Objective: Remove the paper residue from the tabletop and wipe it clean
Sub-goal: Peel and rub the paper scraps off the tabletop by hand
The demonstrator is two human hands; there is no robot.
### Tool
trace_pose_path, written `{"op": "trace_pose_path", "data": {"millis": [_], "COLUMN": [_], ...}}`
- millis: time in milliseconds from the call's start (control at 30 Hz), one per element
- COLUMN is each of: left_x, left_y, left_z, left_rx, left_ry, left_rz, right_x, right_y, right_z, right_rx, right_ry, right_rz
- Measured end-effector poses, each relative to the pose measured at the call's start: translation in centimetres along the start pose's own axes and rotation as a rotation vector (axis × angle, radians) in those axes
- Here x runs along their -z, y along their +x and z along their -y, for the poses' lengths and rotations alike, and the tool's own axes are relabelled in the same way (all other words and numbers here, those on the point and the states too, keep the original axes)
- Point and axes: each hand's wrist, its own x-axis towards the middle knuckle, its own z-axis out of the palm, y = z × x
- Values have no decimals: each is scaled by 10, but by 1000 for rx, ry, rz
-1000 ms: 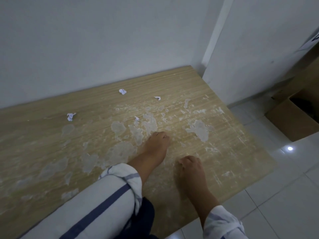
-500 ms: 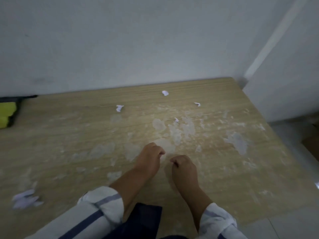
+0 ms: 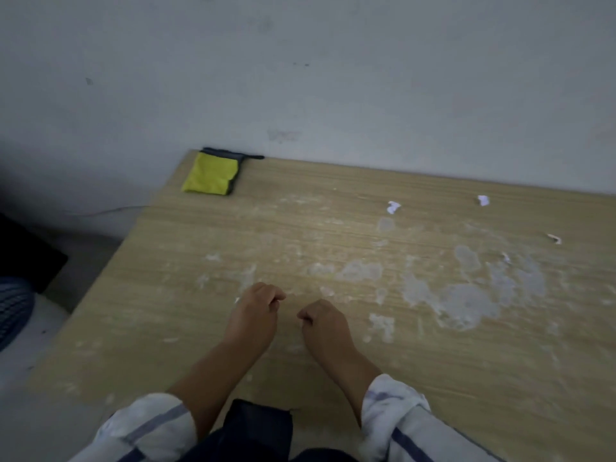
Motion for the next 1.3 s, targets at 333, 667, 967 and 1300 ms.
{"op": "trace_pose_path", "data": {"millis": [333,667,967,1300], "left_x": [27,30,28,21], "left_y": [10,2,16,9], "left_z": [46,61,61,36], "left_rx": [149,114,83,-38], "left_ry": [-16,-110,12,162], "left_rz": [83,214,380,212], "right_x": [-32,-37,-49,-25], "right_y": [33,21,24,6], "right_z": [56,51,48,26], "right_rx": [-51,-3,19,13], "right_ry": [45,6,-6,-151], "right_rz": [0,45,45,-61]}}
